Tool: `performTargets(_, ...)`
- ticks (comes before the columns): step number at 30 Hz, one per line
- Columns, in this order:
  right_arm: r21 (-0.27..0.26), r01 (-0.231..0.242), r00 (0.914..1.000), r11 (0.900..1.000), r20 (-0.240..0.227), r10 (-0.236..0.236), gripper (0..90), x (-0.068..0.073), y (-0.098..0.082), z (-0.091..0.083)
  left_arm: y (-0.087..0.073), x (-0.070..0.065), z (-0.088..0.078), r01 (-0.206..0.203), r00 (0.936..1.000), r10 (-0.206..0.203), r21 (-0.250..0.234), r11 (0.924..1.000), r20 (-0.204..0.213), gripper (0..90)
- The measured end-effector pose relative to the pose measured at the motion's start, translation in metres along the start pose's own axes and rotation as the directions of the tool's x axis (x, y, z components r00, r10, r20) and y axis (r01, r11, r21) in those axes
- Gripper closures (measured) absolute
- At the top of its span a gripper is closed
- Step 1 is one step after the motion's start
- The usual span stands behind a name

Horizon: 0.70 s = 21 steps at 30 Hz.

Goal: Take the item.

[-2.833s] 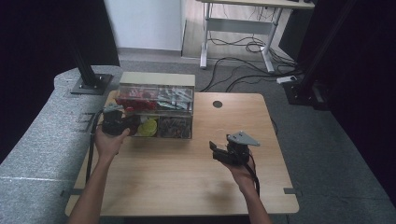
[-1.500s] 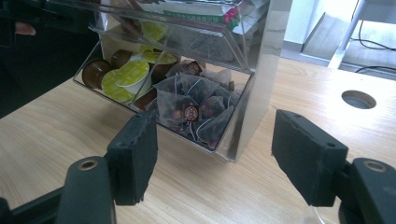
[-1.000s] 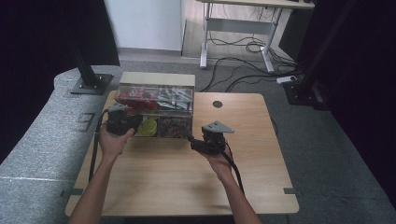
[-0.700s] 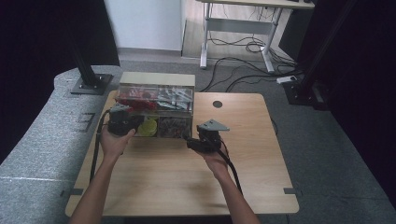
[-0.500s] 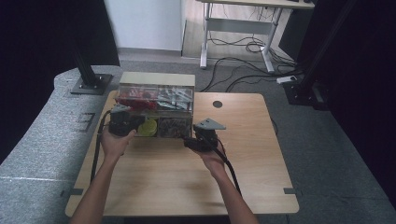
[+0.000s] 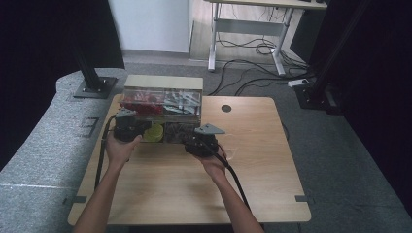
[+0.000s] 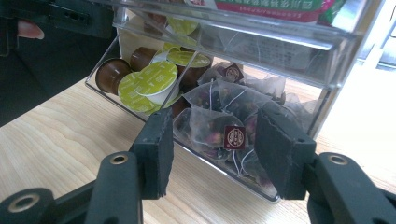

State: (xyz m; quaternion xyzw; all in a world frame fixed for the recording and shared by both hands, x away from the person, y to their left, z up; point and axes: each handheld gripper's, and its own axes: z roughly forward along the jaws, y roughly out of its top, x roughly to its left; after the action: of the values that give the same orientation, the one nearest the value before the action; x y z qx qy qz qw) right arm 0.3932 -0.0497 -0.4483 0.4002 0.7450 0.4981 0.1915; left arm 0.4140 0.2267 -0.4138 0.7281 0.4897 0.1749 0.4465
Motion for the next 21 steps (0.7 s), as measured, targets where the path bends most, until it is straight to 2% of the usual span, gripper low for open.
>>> performTargets(4, -0.001, -0.004, 1.0, 1.0, -0.002, 0.004, 47.8, 0.001, 0.0, 0.005, 0.0, 0.0, 0.0, -0.001, 1.0, 0.001, -0.001, 1.0, 0.0, 90.0)
performTargets(11, 0.011, 0.021, 0.9998, 1.0, 0.003, -0.021, 49.8, 0.005, -0.004, 0.016, 0.0, 0.0, 0.0, 0.001, 1.0, -0.001, -0.001, 1.0, 0.003, 90.0)
performTargets(21, 0.023, 0.018, 0.9998, 1.0, 0.012, -0.018, 50.4, 0.004, -0.007, 0.03, -0.001, 0.0, 0.001, 0.001, 1.0, -0.001, -0.001, 1.0, 0.004, 90.0)
